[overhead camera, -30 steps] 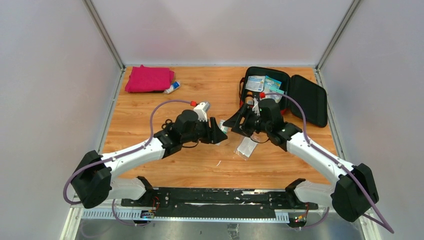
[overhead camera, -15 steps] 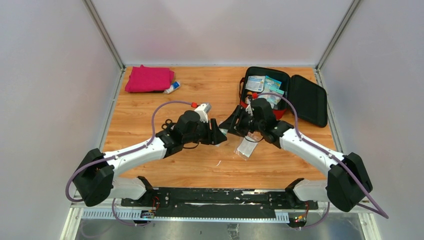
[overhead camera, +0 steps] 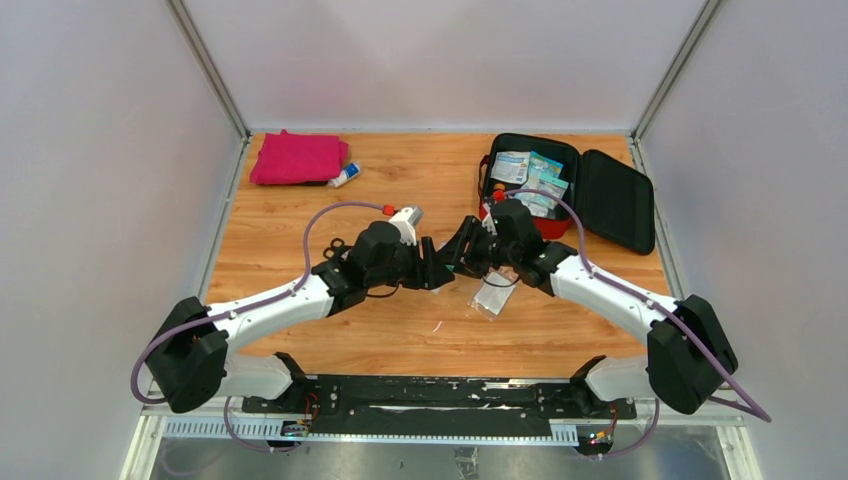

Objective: Organize the medicine kit

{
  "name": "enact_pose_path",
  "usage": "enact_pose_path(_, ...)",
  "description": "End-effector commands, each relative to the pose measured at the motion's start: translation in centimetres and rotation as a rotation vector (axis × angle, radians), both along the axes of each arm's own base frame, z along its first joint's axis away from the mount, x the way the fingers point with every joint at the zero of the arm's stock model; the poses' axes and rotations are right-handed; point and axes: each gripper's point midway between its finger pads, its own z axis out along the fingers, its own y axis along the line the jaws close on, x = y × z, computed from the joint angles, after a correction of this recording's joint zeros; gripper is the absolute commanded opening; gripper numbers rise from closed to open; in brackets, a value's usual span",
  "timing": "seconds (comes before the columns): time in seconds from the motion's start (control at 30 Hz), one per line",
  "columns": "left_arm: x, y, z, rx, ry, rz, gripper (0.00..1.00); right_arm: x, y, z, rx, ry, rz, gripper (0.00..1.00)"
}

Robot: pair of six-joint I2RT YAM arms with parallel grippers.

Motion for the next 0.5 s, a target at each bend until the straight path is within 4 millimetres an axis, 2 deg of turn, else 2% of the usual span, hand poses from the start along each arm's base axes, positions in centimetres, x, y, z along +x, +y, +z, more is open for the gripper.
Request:
enact_pose_path(0.0,0.6,-1.1,2.7,-0.071,-0.069,-0.011,0.49,-0.3,0.5,0.7,0.008,-0.006,0.014,0.44)
enact_pose_path(0.13,0.5,-1.0,2.8,-0.072,-0.072,-0.013,0.6,0.2,0.0,1.6,-0.009,-0.056,-0.01,0.35)
enact_pose_path(0.3,0.0,-0.8,3.5,-0.087,-0.087,-0.028,0.86,1.3,-1.8,2.8,-0.073,-0.121,-0.051,0.29)
enact_pose_path(0.4,-0.5,-0.8,4.2,-0.104,-0.092,-0.05,0.96,2.6,-3.9,3.6,-0.121,-0.17,-0.106,0.28)
enact_pose_path(0.47,-0.8,-0.4,4.4,-0.083,-0.1,-0.059,1.0,3.8,-6.0,4.2,-0.168,-0.218,-0.167,0.28)
